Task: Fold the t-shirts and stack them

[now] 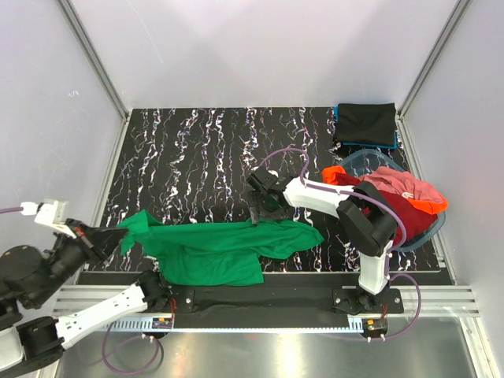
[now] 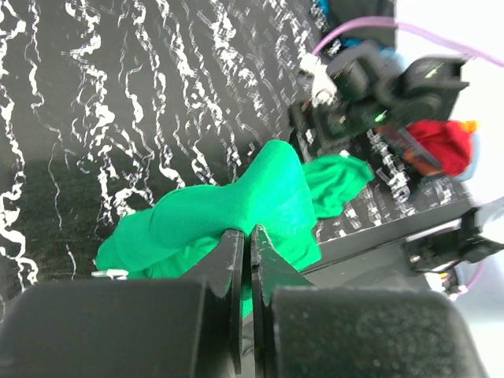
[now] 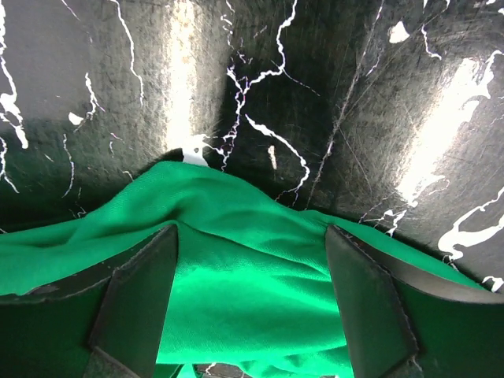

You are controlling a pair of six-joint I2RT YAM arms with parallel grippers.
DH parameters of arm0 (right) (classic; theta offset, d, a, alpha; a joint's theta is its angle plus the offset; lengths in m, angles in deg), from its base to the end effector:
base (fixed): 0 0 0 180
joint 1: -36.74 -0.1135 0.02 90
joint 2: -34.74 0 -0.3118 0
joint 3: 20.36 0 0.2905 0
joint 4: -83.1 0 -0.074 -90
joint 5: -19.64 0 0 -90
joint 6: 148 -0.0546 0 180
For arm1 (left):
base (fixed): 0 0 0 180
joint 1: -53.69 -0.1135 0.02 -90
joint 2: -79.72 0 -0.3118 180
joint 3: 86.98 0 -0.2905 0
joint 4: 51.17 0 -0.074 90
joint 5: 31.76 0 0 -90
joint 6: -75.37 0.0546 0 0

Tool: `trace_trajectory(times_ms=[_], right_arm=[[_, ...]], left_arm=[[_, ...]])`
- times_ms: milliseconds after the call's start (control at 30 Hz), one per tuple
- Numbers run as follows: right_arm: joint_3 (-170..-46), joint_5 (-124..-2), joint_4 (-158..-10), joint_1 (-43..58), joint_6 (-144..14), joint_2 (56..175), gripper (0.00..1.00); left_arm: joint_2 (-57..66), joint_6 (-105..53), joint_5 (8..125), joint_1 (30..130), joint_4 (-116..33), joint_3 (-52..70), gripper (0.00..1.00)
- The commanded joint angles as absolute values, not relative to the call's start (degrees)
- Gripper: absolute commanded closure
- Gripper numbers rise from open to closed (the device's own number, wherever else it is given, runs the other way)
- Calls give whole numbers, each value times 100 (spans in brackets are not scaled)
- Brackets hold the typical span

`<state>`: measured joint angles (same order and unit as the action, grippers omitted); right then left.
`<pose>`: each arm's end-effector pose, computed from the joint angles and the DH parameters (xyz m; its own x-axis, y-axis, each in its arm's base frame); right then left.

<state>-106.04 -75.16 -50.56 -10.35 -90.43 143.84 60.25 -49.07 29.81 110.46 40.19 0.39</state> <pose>0.2982 0.3140 0.1722 -0.9200 -0.2048 -0.3341 -0.2568 0.9591 0.1193 -0.0188 0.0761 0.4574 -0.4170 -0.2710 -0.8676 0.3055 0.8572 -0.4146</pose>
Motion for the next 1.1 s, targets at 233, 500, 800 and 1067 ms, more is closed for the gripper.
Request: trace_trajectory(times_ms=[233, 500, 800, 1067], right_arm=[[-10207, -7616, -5413, -800, -8973, 14065, 24], [-9935, -7098, -5789, -773, -8990, 14434, 89], [-11089, -6878, -5345, -177, -8411, 13706, 100], [-15301, -7010, -3287, 589, -7497, 13846, 100]], left_arm=[[6231, -5040, 2923, 11047, 4311, -231, 100], [6293, -5093, 2704, 11038, 4197, 155, 100], [5248, -4181, 1887, 11055, 2661, 244, 100], [3036, -1816, 1200, 11047, 726, -2043, 100]])
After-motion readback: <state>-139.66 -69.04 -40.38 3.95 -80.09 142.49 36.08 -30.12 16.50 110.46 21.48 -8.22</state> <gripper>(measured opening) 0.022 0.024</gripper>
